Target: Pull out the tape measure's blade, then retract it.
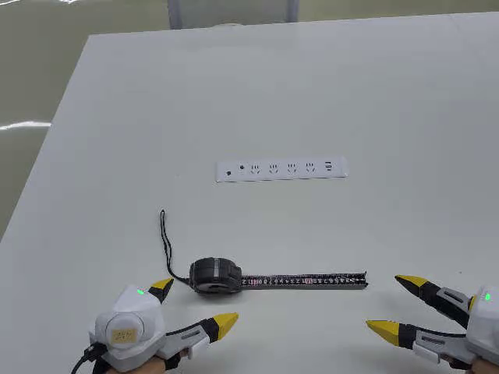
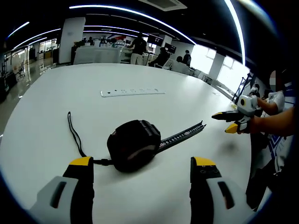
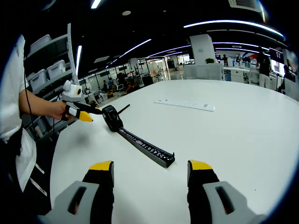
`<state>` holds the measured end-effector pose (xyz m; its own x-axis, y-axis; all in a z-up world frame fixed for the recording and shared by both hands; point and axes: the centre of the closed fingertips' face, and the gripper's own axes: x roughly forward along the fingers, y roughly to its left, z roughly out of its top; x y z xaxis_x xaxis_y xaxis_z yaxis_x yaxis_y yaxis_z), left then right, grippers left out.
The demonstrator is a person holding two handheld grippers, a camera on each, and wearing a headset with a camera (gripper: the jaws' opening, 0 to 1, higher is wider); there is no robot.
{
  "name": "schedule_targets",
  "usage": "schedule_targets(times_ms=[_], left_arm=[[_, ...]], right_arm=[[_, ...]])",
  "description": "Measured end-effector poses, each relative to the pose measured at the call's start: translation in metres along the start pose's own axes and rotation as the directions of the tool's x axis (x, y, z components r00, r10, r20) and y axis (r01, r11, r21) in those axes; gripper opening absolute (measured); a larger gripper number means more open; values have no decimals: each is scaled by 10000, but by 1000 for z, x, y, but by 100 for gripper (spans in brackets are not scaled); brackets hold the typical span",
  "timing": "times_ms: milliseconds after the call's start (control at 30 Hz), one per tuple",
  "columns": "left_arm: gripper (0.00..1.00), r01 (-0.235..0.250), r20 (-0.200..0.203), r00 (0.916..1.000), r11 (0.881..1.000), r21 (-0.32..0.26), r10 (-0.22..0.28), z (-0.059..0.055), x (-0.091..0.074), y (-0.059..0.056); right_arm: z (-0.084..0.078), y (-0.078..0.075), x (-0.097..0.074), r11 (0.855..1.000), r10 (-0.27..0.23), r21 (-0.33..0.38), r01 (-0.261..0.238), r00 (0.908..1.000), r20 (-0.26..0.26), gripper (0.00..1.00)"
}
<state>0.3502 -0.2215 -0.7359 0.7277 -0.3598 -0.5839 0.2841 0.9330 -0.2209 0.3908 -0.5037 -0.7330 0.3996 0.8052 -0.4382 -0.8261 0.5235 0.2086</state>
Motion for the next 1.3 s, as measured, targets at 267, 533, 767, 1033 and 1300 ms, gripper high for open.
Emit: schedule_targets(times_ms=[267, 533, 767, 1033, 1300], left_arm=[[84, -338, 23, 9994, 9990, -294, 339, 2, 6, 3], [85, -629, -19, 9980, 9956, -697, 629, 2, 13, 3], [86, -908, 6, 9958, 9906, -1021, 913, 3, 19, 3], [86, -1345, 59, 9906, 9805, -1433, 1368, 5, 23, 7], [85, -1591, 11, 9868, 9714, -1764, 1618, 2, 28, 9]], right_arm=[[0, -4, 6, 10000, 45, -23, -45, 10000, 25, 64], [-3, -6, 12, 9997, 222, -135, -223, 9997, -123, 63], [-2, -9, 13, 9991, 297, -303, -303, 9994, -188, 61], [-5, -11, 15, 9985, 402, -354, -411, 9989, -250, 60], [-5, -12, 20, 9984, 435, -349, -444, 9987, -253, 60]])
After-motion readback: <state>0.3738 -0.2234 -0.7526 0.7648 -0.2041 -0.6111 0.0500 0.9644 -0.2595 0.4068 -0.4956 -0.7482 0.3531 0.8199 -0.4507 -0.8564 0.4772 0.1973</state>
